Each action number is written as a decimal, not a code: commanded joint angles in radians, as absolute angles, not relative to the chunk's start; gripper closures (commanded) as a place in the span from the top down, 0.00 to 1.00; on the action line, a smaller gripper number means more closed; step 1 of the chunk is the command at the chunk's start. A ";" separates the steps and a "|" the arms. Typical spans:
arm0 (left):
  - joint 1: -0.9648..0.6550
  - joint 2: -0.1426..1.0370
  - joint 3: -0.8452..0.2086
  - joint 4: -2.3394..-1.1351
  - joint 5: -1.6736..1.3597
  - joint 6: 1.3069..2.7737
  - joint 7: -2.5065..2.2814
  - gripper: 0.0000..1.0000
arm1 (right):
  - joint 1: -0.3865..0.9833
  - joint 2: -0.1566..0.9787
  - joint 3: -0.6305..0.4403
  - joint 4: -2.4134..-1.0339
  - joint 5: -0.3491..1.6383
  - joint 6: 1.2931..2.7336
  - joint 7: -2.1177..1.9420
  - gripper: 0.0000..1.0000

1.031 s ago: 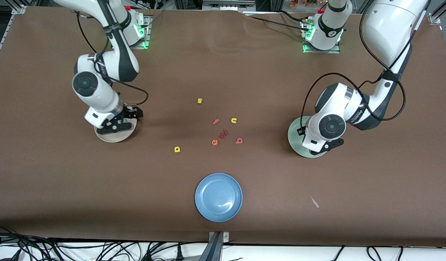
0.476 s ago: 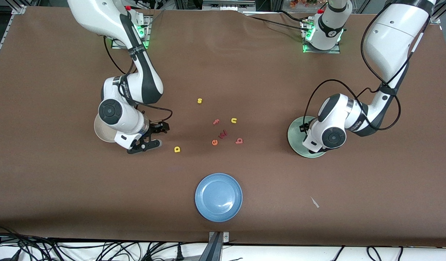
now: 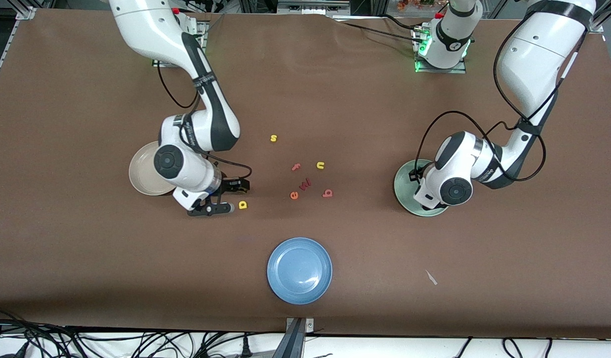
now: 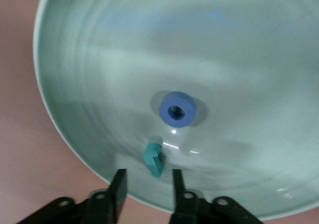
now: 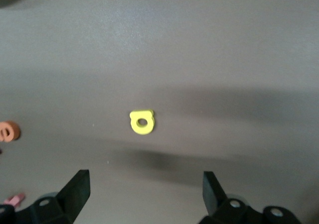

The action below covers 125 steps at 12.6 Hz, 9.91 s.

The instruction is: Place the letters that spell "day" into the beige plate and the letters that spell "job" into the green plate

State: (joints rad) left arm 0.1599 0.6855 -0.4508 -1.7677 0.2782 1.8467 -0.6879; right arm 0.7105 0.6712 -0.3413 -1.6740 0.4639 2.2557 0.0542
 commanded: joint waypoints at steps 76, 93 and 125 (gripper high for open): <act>-0.135 0.672 -0.364 -1.485 0.377 1.747 -1.163 0.00 | 0.273 0.064 -0.209 -1.674 -0.032 1.490 -0.117 1.00; -0.043 0.758 -0.364 -1.585 0.339 1.868 -0.888 0.07 | 0.258 0.058 -0.252 -1.548 -0.025 1.477 0.021 1.00; -0.087 0.129 -0.030 -1.509 -0.060 1.549 -0.002 1.00 | 0.245 0.038 -0.244 -1.586 -0.037 1.606 0.023 1.00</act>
State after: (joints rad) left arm -0.0046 0.2005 -0.1185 -1.4156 -0.0427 1.5302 -0.0248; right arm 0.2445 0.0436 -0.2502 -1.5844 -0.0230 1.5910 0.0220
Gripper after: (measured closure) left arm 0.000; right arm 0.000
